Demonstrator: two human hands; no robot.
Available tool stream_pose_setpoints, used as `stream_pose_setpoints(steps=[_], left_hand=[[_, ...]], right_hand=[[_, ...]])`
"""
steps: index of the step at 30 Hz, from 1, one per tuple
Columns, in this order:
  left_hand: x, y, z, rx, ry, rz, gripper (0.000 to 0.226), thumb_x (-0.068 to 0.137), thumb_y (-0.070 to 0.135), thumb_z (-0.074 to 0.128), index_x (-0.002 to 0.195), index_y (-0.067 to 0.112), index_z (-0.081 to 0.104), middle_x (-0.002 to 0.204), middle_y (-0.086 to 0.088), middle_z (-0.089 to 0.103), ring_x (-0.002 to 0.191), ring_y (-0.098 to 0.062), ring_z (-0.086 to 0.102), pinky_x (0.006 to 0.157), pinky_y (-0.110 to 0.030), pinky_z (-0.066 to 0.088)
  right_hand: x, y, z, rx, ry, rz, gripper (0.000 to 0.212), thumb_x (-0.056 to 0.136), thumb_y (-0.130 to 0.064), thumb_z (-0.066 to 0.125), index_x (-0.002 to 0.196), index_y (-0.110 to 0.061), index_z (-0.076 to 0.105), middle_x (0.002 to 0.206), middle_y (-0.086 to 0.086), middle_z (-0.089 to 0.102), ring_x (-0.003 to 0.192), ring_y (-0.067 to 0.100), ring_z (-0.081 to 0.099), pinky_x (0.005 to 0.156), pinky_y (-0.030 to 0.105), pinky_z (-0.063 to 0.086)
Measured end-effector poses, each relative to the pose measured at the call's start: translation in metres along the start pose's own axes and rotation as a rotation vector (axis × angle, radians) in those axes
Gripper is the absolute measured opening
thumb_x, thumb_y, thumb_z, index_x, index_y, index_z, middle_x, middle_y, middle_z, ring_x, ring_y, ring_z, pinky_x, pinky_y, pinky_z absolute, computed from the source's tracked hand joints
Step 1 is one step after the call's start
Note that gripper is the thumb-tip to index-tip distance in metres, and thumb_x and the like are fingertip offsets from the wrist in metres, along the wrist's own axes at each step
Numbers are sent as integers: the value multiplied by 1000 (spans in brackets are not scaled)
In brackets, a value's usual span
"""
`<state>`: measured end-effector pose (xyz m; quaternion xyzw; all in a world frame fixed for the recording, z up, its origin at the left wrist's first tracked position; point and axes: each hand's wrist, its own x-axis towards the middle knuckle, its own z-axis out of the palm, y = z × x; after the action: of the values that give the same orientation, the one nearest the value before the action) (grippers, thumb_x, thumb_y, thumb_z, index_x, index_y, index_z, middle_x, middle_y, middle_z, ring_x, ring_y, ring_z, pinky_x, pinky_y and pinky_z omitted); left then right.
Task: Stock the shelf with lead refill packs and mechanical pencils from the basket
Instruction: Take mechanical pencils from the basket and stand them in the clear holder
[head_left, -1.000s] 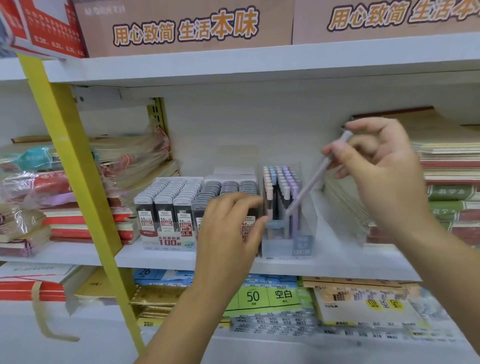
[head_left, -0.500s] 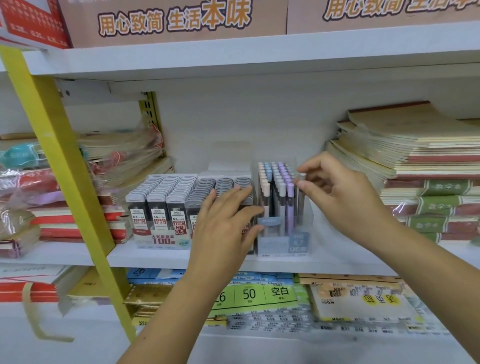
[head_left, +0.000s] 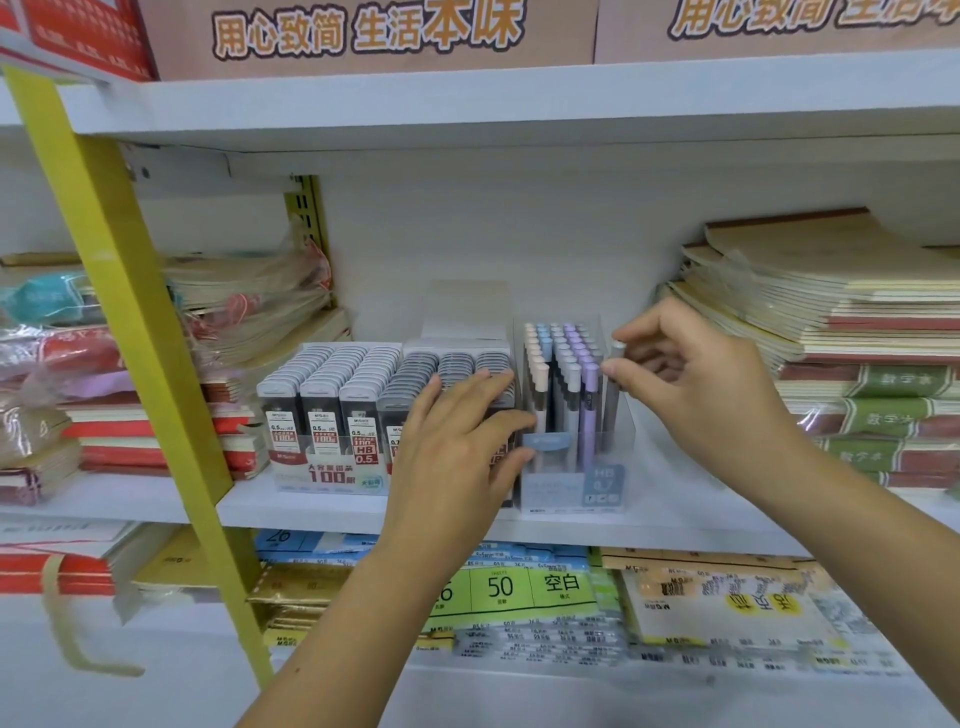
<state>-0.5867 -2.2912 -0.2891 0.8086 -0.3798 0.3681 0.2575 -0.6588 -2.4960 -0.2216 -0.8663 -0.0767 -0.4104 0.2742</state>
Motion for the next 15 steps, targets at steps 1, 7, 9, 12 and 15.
stream_pose_setpoints(steps=[1,7,9,12,15], left_hand=[[0,0,0,-1,0,-1,28,80,25,83,107,22,76,138,-2,63,130,-24,57,117,-51,32],[0,1,-1,-8,-9,-7,27,81,26,82,107,22,76,138,-1,63,131,-23,57,117,-51,31],[0,1,-1,-3,-11,-4,27,81,26,82,107,23,76,138,-1,63,131,-23,56,117,-51,31],[0,0,0,4,-16,-2,27,81,27,82,107,23,76,138,-1,62,131,-22,56,117,-51,31],[0,-1,0,5,-18,-1,27,81,27,81,107,23,76,139,-1,62,132,-22,56,117,-50,31]], right_hand=[[0,0,0,3,2,2,22,83,-27,73,96,-32,57,82,-21,62,84,-5,60,69,4,46],[0,-2,0,27,10,31,21,83,-25,74,95,-31,58,82,-15,64,77,2,65,69,17,54],[1,-1,0,1,3,37,21,83,-26,73,95,-32,57,82,-17,63,77,1,64,67,12,52],[1,4,5,-68,-17,54,21,83,-26,74,94,-29,56,80,-18,60,77,0,61,63,7,46],[-2,13,11,-146,-83,88,22,82,-26,75,97,-23,60,79,-14,61,75,5,58,63,13,43]])
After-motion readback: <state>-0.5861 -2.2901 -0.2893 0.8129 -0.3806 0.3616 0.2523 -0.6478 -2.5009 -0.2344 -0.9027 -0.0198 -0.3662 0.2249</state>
